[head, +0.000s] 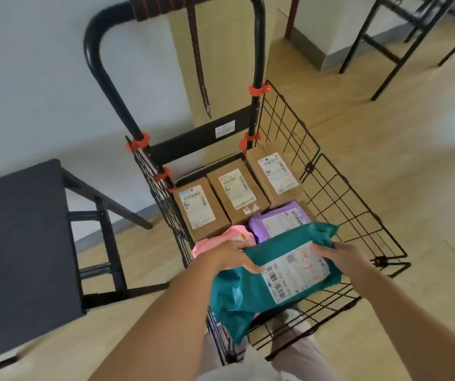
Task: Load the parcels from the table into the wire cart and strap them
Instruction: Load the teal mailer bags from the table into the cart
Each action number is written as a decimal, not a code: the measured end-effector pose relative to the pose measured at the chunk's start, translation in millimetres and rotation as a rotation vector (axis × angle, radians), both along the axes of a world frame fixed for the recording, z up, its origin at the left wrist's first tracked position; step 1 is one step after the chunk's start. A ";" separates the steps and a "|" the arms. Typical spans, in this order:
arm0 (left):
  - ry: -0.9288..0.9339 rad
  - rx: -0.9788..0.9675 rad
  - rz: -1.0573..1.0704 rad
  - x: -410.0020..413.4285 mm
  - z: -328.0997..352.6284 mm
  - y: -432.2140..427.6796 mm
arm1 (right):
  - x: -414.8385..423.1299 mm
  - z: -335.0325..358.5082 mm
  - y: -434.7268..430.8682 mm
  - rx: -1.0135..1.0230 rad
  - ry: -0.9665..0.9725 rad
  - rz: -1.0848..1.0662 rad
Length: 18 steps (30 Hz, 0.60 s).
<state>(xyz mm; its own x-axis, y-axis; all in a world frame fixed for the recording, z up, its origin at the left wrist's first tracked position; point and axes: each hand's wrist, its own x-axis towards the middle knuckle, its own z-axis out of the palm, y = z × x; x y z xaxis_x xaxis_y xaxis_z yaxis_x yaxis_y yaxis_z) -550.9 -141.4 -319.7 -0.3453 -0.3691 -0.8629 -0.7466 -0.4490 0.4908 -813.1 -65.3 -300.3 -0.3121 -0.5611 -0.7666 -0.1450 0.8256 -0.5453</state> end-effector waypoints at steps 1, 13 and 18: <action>-0.019 0.027 0.010 -1.2 -2.8 1.0 | -4.0 -4.1 -5.6 0.023 -0.025 0.021; -0.236 0.130 0.119 -18.4 -52.0 45.0 | -46.2 -75.8 -39.6 0.201 -0.049 0.164; -0.300 0.196 0.679 -19.7 -75.8 78.7 | -54.8 -104.7 -35.0 0.249 -0.042 0.198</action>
<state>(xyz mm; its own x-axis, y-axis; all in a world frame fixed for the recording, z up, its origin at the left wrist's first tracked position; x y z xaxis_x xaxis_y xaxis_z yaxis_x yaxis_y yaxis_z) -570.6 -62.8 -395.5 0.1617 -0.2472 -0.9554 -0.3645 -0.9146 0.1749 -867.8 -100.3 -405.0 -0.1806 -0.4013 -0.8980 -0.2975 0.8925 -0.3390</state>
